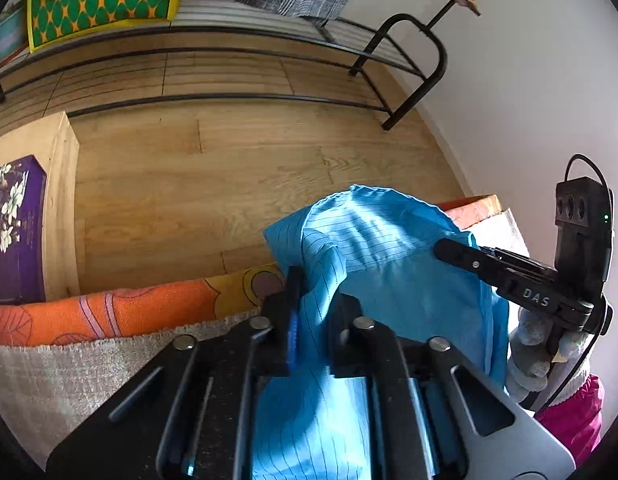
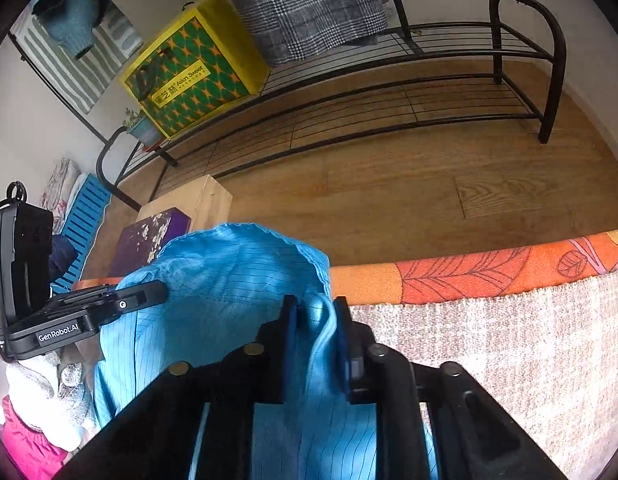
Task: Fold large clothes
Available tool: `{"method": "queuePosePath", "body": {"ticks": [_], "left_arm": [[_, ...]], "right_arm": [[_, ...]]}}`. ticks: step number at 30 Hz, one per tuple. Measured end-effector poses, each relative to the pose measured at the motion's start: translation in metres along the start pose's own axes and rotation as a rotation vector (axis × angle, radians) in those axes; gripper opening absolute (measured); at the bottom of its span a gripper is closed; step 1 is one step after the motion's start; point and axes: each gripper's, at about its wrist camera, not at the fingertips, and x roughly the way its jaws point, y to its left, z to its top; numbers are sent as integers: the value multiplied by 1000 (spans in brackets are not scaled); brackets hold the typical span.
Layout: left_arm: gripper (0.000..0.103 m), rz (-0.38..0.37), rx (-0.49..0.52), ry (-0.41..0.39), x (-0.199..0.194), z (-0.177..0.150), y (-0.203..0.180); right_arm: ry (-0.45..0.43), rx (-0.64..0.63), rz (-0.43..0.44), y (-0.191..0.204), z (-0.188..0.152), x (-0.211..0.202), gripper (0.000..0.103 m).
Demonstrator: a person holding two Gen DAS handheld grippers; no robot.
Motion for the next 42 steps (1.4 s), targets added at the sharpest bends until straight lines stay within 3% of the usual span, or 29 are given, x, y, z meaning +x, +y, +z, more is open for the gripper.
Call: {"method": "queuePosePath", "body": {"ticks": [6,9,19,26,31,42], "left_arm": [[1,-38,37,-98,-38,-11,-13],[1,-18,83,-155,-70,-23,-31],[0,-26,121,-247,-183,-91,-93],[0,-7,169,-286,-239,-172,-128],[0,7,182,-301,-264,-241,-142],[0,29,200,-264,-256,-401,-166]], "right_arm": [[-120,2,32,17,-9,-48,2],[-169,-11,41,32,-18,-81,1],[-250,-35,75,77,-86,-204,1],[-266,-62,104,97,-162,-274,1],[-247,-69,133,105,-222,-301,1],[-168,-160,81,115,-353,-312,1]]}}
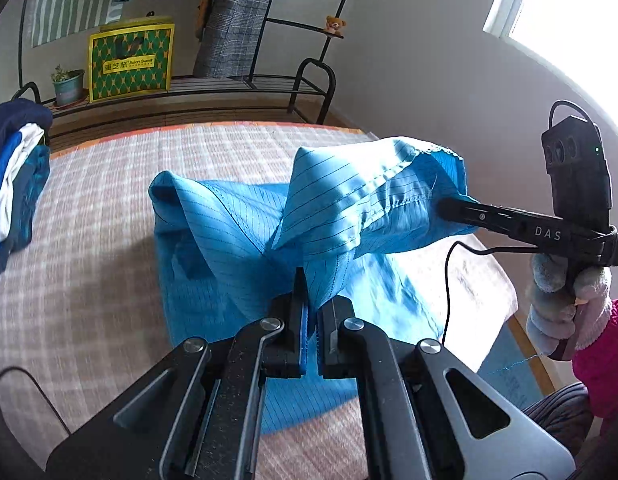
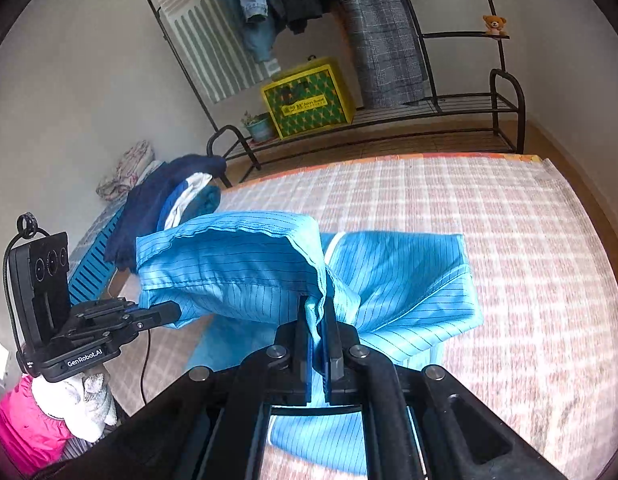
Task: Fold large clothes
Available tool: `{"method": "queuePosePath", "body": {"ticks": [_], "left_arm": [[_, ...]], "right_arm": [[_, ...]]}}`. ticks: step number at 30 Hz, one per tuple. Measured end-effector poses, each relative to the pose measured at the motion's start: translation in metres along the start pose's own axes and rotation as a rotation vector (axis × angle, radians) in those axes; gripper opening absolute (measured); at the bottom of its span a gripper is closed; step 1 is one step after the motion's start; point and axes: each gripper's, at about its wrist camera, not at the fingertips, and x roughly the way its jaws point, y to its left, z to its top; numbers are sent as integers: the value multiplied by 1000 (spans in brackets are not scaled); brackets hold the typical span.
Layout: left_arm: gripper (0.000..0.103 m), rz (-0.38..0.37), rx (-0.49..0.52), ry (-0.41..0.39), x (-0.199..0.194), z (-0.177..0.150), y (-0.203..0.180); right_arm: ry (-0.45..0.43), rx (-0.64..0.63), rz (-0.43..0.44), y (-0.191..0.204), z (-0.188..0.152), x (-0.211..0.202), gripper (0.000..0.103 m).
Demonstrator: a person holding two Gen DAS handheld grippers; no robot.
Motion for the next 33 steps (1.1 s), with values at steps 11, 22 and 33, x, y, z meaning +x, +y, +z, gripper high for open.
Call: {"method": "queuePosePath", "body": {"ticks": [11,22,33], "left_arm": [[0,-36,-32,127,-15,-97,3],[16,-90,-32,-28,-171,-77,-14],[42,-196,-9,-192,-310,-33,-74]], "right_arm": [[78,-63,-28,21,-84,-53,22],[-167,-58,33,71,-96,-197,30],[-332,-99,36,106,-98,-288,33]]}}
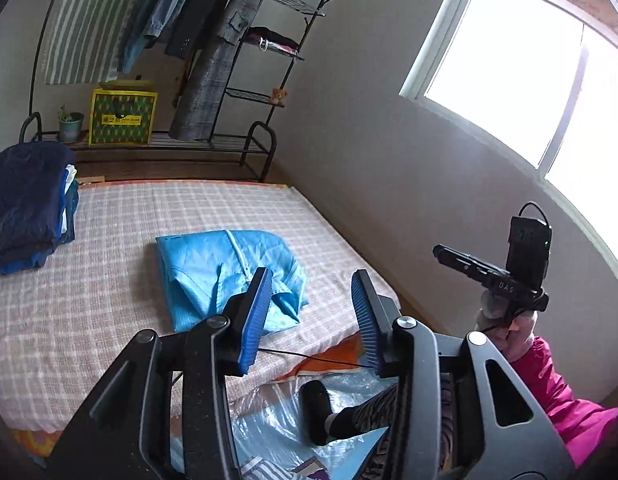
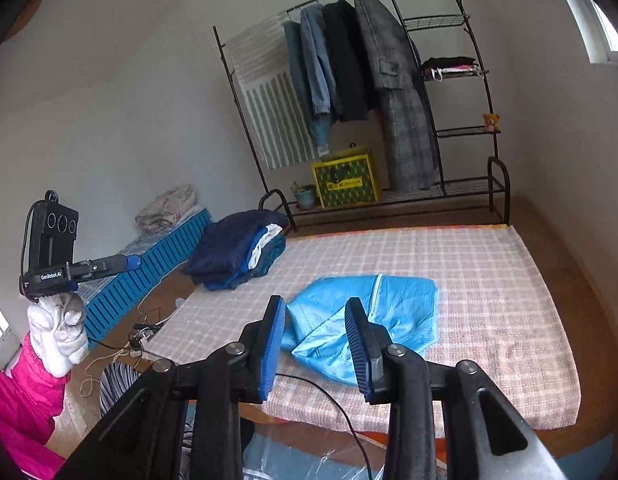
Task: Fold large clothes
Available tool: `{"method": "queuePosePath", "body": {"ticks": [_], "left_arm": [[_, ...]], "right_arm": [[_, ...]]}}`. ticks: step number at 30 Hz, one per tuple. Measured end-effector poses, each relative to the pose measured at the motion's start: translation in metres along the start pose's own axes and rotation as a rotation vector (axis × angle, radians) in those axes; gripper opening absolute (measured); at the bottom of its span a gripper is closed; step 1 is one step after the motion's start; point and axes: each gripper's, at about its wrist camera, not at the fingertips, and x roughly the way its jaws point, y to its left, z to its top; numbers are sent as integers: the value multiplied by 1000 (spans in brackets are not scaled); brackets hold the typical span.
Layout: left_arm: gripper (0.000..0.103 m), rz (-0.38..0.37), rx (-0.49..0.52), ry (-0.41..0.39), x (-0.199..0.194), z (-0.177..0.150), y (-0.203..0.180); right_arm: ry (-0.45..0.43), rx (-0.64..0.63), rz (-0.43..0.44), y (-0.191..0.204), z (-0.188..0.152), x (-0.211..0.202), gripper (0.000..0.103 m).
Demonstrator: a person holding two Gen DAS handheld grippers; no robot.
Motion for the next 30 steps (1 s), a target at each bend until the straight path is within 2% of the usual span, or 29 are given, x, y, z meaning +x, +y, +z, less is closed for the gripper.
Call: {"method": "queuePosePath", "body": {"ticks": [5,11,12,13,15,20,22,25,30], "left_arm": [[42,30,13,-38,-20,24,-6],[44,65,-52,-14,-5,37,28],[46,67,-62,-1,2,39,35],[53,76,-70,8,9,40,43],[68,104,-87,19,27,42,59],[69,126,-270,132,95,16,122],[69,129,-315,183,107,1,138],[69,196,-278,189,86,-7,141],[69,311,-207,98,-5,10,132]], "right_arm": [[-52,4,-13,5,15,-21,36],[-71,24,-69,-10,33,-22,40],[-79,25,-80,-15,37,-22,42],[-77,26,-89,-19,39,-20,55],[-52,50,-100,-34,38,-5,73],[94,144,-155,-81,6,64,71],[157,152,-193,-97,-8,85,66],[174,177,-205,-120,-14,81,64],[63,209,-223,-147,16,17,64]]}}
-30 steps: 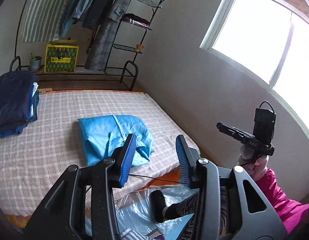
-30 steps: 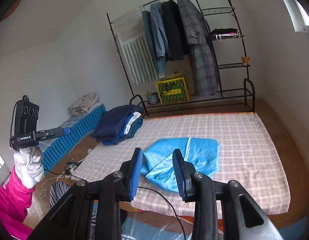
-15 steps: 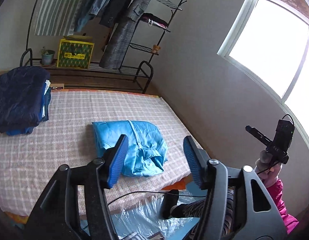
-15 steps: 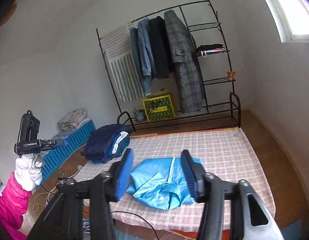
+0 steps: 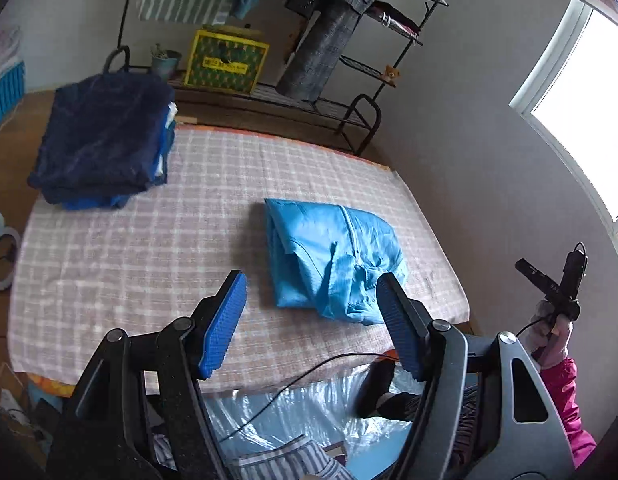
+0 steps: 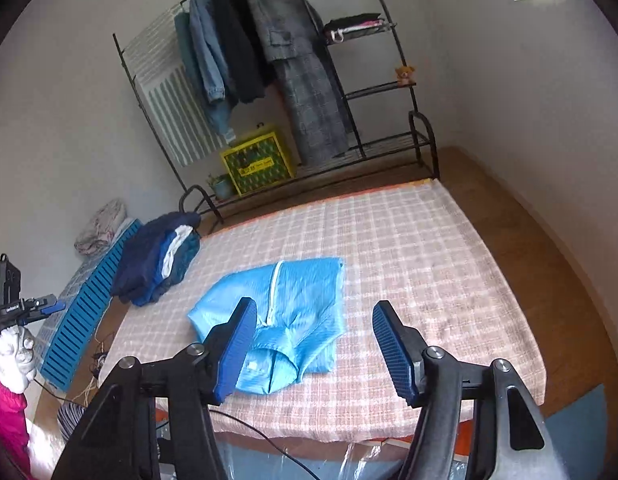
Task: Fold large clothes
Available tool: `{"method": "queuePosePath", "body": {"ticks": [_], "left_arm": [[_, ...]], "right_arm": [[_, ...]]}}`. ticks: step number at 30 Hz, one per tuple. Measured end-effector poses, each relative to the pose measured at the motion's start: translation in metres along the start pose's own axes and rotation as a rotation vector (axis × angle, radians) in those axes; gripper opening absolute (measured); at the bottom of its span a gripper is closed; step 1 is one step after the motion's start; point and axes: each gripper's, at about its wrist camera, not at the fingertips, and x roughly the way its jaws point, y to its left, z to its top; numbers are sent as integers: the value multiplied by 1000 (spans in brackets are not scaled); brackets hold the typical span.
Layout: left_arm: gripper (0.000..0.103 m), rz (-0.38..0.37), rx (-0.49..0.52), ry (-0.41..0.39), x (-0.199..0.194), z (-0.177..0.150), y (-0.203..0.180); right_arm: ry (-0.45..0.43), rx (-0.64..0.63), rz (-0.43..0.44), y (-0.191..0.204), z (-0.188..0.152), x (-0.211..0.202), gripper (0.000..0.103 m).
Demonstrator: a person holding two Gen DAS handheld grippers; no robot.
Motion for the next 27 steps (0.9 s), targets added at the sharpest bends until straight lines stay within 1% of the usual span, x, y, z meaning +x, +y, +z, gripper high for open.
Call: {"method": "queuePosePath", "body": {"ticks": [2,5,7,9,10,12,15,18,20,21,23,25,27], "left_arm": [[69,56,30,-49,-33,6,2],[69,87,46,-83,-61,16,4],[69,96,52,-81,-69,23,5],[69,121,62,-96,-73,29,6],[69,119,64,-93,-71,32,6],[69,85,60,-85,-59,34,7],[69,-3,11,-45,-13,30,13],[69,-94,-77,27,55,21,23],[69,-172,-163,84,105,14,31],[69,-195,-194,116,131,11,36],[69,-205,-260,148,176,5,44],[69,-247,-322,207,219,0,52],[69,-279,-379,241,251,-6,58]], "right_arm": [[-48,6,-26,-8,18,-24,64],[-88,-24,-87,-11,38,-47,64],[-98,-48,-115,-8,50,-57,64],[-99,-87,-130,-1,59,-65,64],[-97,-103,-128,3,62,-66,64],[-84,-110,-102,9,64,-59,64],[-39,-70,-50,9,49,-28,65],[40,-12,-10,7,23,24,65],[96,40,21,3,1,64,65],[124,66,33,2,-8,84,65],[174,108,37,-3,-27,124,65],[217,146,28,-8,-44,161,65],[256,192,27,-17,-59,193,65]]}}
